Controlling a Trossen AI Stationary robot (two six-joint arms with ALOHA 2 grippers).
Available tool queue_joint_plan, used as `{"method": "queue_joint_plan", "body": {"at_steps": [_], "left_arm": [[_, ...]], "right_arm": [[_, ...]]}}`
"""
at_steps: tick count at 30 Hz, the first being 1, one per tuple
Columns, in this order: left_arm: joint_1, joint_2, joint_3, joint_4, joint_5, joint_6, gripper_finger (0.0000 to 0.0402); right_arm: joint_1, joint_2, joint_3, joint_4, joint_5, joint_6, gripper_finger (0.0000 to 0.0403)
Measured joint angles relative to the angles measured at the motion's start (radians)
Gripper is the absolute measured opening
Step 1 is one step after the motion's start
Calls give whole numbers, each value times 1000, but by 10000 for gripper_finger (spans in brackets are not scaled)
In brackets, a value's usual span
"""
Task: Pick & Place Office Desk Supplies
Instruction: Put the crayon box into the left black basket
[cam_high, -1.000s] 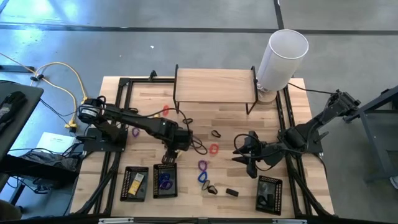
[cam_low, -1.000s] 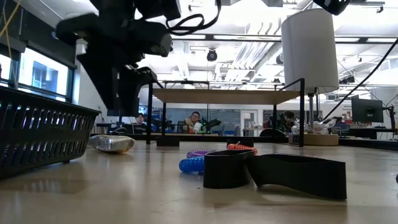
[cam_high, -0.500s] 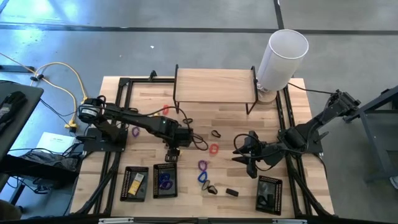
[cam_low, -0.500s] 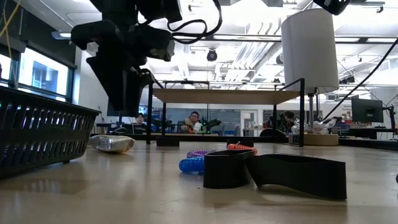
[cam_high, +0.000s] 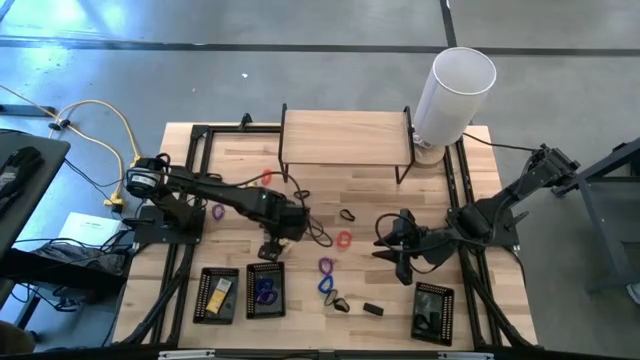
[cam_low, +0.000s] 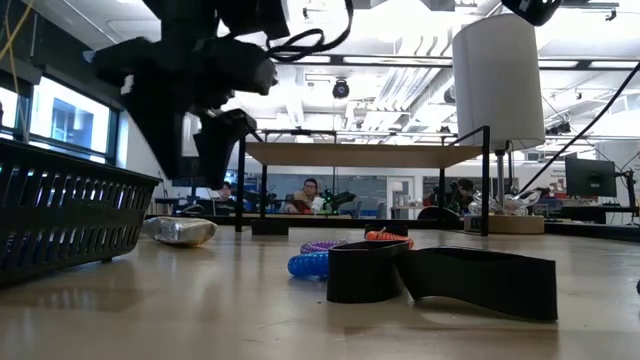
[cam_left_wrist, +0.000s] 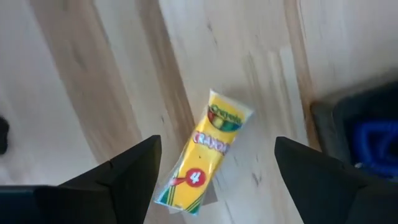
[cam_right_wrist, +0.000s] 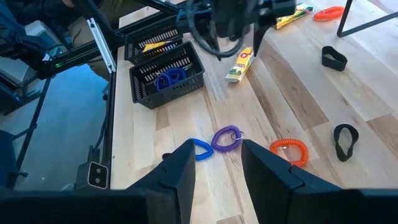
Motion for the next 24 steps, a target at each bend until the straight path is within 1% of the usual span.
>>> {"method": "queue_joint_plan", "body": {"at_steps": [5, 10, 12, 24], "left_arm": [[23, 0, -31, -8, 0, 33, 306], [42, 1, -33, -4, -12, 69, 306], [48, 10, -33, -4, -25, 80, 306], [49, 79, -38, -20, -23, 93, 306]], "right_arm": [[-2, 0, 0, -7, -2, 0, 119], [-2, 0, 0, -14, -2, 4, 119], [-2, 0, 0, -14, 0, 4, 119], [-11, 0, 0, -28, 1, 12, 119]]}}
